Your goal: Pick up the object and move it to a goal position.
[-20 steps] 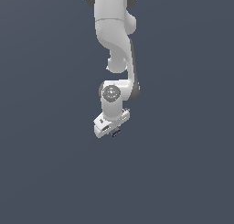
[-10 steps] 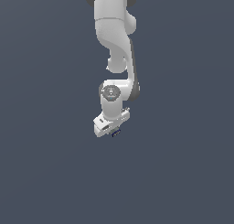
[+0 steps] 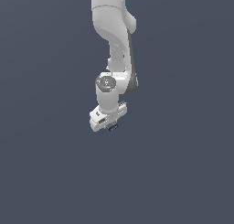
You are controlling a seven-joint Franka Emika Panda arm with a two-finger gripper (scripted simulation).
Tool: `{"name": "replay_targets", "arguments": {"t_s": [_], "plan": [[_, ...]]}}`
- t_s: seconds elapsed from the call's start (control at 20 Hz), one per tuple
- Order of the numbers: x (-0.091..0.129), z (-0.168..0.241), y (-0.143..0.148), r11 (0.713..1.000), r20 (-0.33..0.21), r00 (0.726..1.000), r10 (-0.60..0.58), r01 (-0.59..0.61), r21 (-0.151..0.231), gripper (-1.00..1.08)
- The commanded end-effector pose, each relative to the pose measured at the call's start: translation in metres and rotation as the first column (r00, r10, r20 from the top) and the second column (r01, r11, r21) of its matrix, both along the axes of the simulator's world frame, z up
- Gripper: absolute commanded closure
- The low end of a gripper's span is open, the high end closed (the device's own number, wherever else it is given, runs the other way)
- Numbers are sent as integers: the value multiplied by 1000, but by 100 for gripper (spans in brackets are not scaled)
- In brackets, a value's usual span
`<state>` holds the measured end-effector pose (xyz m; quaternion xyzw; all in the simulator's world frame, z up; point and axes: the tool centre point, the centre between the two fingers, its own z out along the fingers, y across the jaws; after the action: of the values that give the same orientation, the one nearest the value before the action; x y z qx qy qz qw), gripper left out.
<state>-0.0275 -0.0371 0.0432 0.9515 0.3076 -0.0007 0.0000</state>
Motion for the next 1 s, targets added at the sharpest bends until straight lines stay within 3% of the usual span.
{"name": "replay_targets", "arguments": {"t_s": [0.0, 0.95], "plan": [[-7, 14, -7, 1000, 1, 1000, 0, 0, -1, 108], [-81, 154, -81, 1000, 2, 1000, 0, 0, 2, 108]]}}
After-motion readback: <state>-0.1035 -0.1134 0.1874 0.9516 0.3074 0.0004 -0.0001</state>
